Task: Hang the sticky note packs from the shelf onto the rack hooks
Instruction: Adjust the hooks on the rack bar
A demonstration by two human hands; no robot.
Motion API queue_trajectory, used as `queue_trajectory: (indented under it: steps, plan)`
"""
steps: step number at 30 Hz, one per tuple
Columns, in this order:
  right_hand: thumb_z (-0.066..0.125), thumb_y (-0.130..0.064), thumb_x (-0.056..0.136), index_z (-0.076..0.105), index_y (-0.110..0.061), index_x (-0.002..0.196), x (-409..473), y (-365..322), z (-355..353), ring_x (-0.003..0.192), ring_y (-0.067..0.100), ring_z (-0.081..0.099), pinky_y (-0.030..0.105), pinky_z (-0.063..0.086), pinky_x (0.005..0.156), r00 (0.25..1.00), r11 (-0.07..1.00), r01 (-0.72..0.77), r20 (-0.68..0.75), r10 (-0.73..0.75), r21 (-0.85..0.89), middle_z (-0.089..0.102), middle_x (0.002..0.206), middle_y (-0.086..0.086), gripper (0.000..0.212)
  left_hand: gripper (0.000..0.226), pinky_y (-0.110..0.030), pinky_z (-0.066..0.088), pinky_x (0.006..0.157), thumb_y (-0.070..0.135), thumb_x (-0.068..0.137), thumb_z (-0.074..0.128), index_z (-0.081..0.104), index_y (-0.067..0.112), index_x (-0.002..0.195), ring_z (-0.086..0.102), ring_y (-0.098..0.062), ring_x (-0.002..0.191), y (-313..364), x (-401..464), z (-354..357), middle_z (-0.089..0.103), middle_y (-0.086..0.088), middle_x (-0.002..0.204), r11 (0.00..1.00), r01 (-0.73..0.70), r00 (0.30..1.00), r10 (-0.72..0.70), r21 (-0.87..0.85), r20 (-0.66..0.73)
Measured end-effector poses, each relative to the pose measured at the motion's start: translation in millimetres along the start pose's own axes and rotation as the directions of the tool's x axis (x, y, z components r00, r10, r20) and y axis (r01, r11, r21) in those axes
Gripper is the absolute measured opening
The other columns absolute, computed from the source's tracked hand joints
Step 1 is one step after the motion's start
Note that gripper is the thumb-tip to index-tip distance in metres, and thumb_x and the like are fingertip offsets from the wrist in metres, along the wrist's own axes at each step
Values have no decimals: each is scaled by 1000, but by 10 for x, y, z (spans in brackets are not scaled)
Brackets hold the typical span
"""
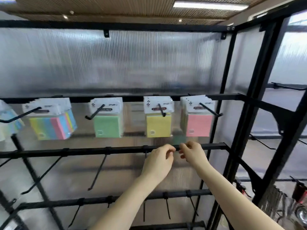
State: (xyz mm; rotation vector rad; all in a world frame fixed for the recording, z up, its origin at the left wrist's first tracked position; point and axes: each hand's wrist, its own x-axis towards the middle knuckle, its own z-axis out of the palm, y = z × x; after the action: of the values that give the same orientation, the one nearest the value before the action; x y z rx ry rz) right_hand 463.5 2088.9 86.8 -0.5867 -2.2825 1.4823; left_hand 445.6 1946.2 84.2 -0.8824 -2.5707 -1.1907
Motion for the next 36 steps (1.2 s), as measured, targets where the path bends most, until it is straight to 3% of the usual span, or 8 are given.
queue_trajectory:
  steps: [3,8,11,14,18,21,29,36]
  plan:
    - [52,-24,95,60,-19,81,-257,-211,350,67,15,64,26,49,59,995,995,84,65,-81,-47,70,77,2,17,22,-36,52,83,24,97,46,62,31,111,60,-12,101,-259,-185,-349,66,11,110,998,55,998,-55,29,-5]
    - [51,-28,95,63,-17,91,-731,-631,1127,75,18,64,33,52,68,954,963,211,249,-166,-167,68,81,0,17,22,-20,46,68,24,97,47,62,31,110,62,-9,98,-806,-609,-1094,67,11,108,983,131,988,-119,128,-102]
    - [50,-29,96,62,-17,100,-1071,-895,1630,76,16,61,26,47,63,914,937,301,335,-229,-179,66,86,-1,17,22,-27,50,80,20,96,49,64,25,111,62,-15,102,-1165,-935,-1583,68,5,110,968,201,972,-178,150,-155]
    - [51,-27,95,62,-13,92,-1451,-1173,2145,74,22,61,32,48,63,853,898,402,430,-296,-180,66,82,4,19,22,-5,41,67,18,97,50,64,22,114,60,-7,99,-1525,-1349,-2061,67,5,111,954,262,947,-224,149,-230]
    - [50,-27,95,65,-6,95,-1934,-1516,2862,79,27,62,39,52,73,750,846,518,542,-379,-124,67,85,10,25,21,-28,52,80,13,95,51,65,23,106,64,-14,96,-2013,-1934,-2738,69,4,103,899,425,867,-370,106,-334]
    - [50,-28,95,62,-7,92,-2233,-1679,3377,74,23,58,33,46,65,690,823,560,603,-399,-96,60,75,3,24,24,-35,51,89,5,93,51,60,27,95,64,-15,98,-2325,-2385,-3214,65,6,96,843,538,778,-490,16,-393]
    - [51,-21,92,63,-5,87,-2861,-1986,4606,70,20,55,28,41,64,497,799,598,756,-426,57,64,82,8,21,13,-41,51,88,17,93,55,66,25,95,64,-18,94,-2913,-3386,-4086,69,4,97,692,722,593,-614,6,-521]
    - [50,-25,94,64,-8,93,-3185,-2204,5663,79,25,61,28,44,63,419,774,625,790,-447,106,65,87,6,22,19,-41,53,81,14,94,48,64,21,100,64,-20,88,-3521,-3683,-4749,69,-3,97,585,808,521,-655,69,-547]
